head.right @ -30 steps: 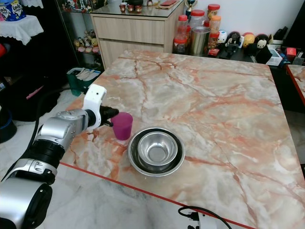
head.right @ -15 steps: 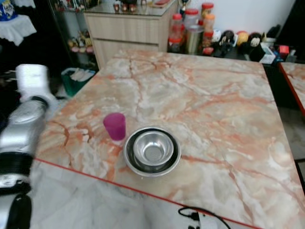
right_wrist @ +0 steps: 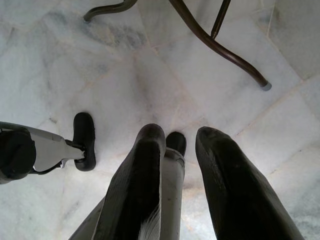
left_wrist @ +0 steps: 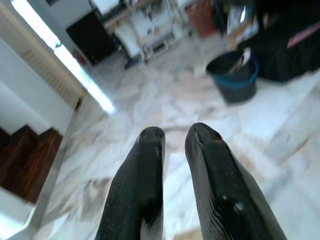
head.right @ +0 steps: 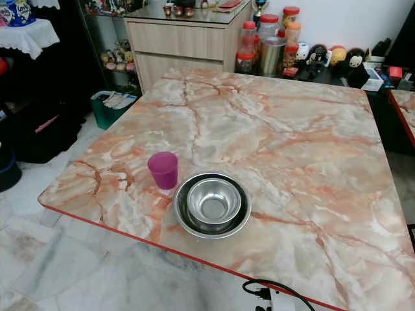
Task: Setting the table
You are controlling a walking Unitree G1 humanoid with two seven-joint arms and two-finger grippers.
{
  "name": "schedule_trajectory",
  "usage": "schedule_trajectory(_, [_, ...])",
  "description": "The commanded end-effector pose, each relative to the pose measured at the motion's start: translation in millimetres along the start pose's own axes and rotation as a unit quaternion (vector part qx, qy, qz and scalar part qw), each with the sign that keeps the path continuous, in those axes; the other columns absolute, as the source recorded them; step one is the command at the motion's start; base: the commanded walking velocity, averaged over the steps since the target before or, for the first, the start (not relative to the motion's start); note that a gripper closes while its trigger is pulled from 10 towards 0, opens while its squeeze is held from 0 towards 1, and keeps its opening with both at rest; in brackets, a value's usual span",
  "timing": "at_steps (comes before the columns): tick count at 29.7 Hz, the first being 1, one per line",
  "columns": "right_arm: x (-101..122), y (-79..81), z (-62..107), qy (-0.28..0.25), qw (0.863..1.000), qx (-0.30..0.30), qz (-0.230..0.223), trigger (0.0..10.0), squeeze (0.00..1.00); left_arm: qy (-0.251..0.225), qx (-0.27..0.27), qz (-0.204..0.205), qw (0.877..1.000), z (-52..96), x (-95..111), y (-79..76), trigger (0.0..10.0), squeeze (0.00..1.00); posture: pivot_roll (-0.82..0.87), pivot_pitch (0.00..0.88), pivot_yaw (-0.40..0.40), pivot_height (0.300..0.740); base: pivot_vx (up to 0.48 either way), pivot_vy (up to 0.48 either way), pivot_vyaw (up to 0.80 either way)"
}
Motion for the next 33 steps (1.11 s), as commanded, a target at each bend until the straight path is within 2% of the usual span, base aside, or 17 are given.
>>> schedule_trajectory(1, [0.4, -0.1, -0.1, -0.002, 1.000, -0.002, 0.001, 10.0, 0.00, 0.054, -0.020, -0.027, 0.998, 5.2, -35.3, -5.5, 10.0, 0.00, 0.09, 0.000, 0.021, 0.740, 0.000, 0.000, 0.00])
schedule_trajectory(2, [-0.2, -0.4, 0.0, -0.002, 1.000, -0.004, -0.001, 10.0, 0.00, 0.108, -0.069, -0.045, 0.991, 17.7, -71.7, -20.3, 10.0, 0.00, 0.08, 0.000, 0.021, 0.740, 0.000, 0.000, 0.00])
schedule_trajectory(3, [-0.2, -0.4, 0.0, -0.002, 1.000, -0.004, -0.001, 10.0, 0.00, 0.108, -0.069, -0.045, 0.991, 17.7, -71.7, -20.3, 10.0, 0.00, 0.08, 0.000, 0.021, 0.740, 0.000, 0.000, 0.00])
schedule_trajectory(5, [-1.1, -0.9, 0.2, -0.001, 1.000, -0.006, 0.000, 10.0, 0.00, 0.146, -0.170, -0.059, 0.973, 42.5, -103.1, -51.7, 10.0, 0.00, 0.08, 0.000, 0.019, 0.740, 0.000, 0.000, 0.00])
schedule_trajectory(7, [-1.4, -1.4, 0.2, -0.001, 1.000, -0.008, -0.001, 10.0, 0.00, 0.157, -0.226, -0.066, 0.959, 57.3, -114.2, -68.4, 10.0, 0.00, 0.08, 0.000, 0.019, 0.740, 0.000, 0.000, 0.00])
schedule_trajectory(11, [-1.8, -2.2, 0.4, -0.001, 1.000, -0.011, -0.001, 10.0, 0.00, 0.181, -0.343, -0.102, 0.916, 98.1, -140.4, -101.1, 10.0, 0.00, 0.08, 0.000, 0.018, 0.740, 0.000, 0.000, 0.00])
schedule_trajectory(14, [-1.5, -2.7, 0.5, -0.002, 1.000, -0.013, 0.000, 10.0, 0.00, 0.185, -0.414, -0.092, 0.887, 128.2, -148.0, -124.4, 10.0, 0.00, 0.08, 0.000, 0.015, 0.740, 0.000, 0.000, 0.00])
schedule_trajectory(15, [-1.2, -2.7, 0.5, -0.002, 1.000, -0.013, 0.000, 10.0, 0.00, 0.184, -0.425, -0.091, 0.882, 133.6, -148.7, -129.0, 10.0, 0.00, 0.08, 0.000, 0.015, 0.740, 0.000, 0.000, 0.00])
schedule_trajectory(16, [-1.2, -2.7, 0.5, -0.002, 1.000, -0.013, 0.000, 10.0, 0.00, 0.184, -0.425, -0.091, 0.882, 133.6, -148.7, -129.0, 10.0, 0.00, 0.08, 0.000, 0.015, 0.740, 0.000, 0.000, 0.00])
schedule_trajectory(18, [0.4, -3.1, 0.3, -0.004, 1.000, -0.015, 0.000, 10.0, 0.00, 0.184, -0.453, -0.064, 0.870, 150.6, -146.0, -145.5, 10.0, 0.00, 0.08, 0.000, 0.012, 0.740, 0.000, 0.000, 0.00])
schedule_trajectory(19, [0.4, -3.1, 0.3, -0.004, 1.000, -0.015, 0.000, 10.0, 0.00, 0.184, -0.453, -0.064, 0.870, 150.6, -146.0, -145.5, 10.0, 0.00, 0.08, 0.000, 0.012, 0.740, 0.000, 0.000, 0.00])
schedule_trajectory(20, [1.1, -3.2, 0.3, -0.005, 1.000, -0.014, 0.002, 10.0, 0.00, 0.185, -0.463, -0.062, 0.865, 157.3, -145.7, -151.0, 10.0, 0.00, 0.08, 0.000, 0.009, 0.740, 0.000, 0.000, 0.00])
schedule_trajectory(24, [2.0, -3.9, 0.4, -0.007, 1.000, -0.016, 0.000, 10.0, 0.00, 0.187, -0.481, -0.082, 0.853, 170.7, -150.6, -157.4, 10.0, 0.00, 0.07, 0.000, 0.007, 0.740, 0.000, 0.000, 0.00])
schedule_trajectory(33, [3.2, -5.1, 0.7, -0.010, 1.000, -0.017, -0.005, 10.0, 0.00, 0.194, -0.479, -0.079, 0.853, 176.6, -155.1, -158.6, 10.0, 0.00, 0.08, 0.000, 0.002, 0.740, 0.000, 0.000, 0.00])
Point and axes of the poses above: a point about 5 cm out from each wrist's last joint towards the gripper, its own z axis pointing back from the gripper into the wrist, its own x axis along the axis of the wrist's last joint, y = z × x, the point moved 4 cm from there along -z, pointing out of the wrist towards the gripper, and after that the axes turned 6 degrees about -z, right-handed, at the moved point
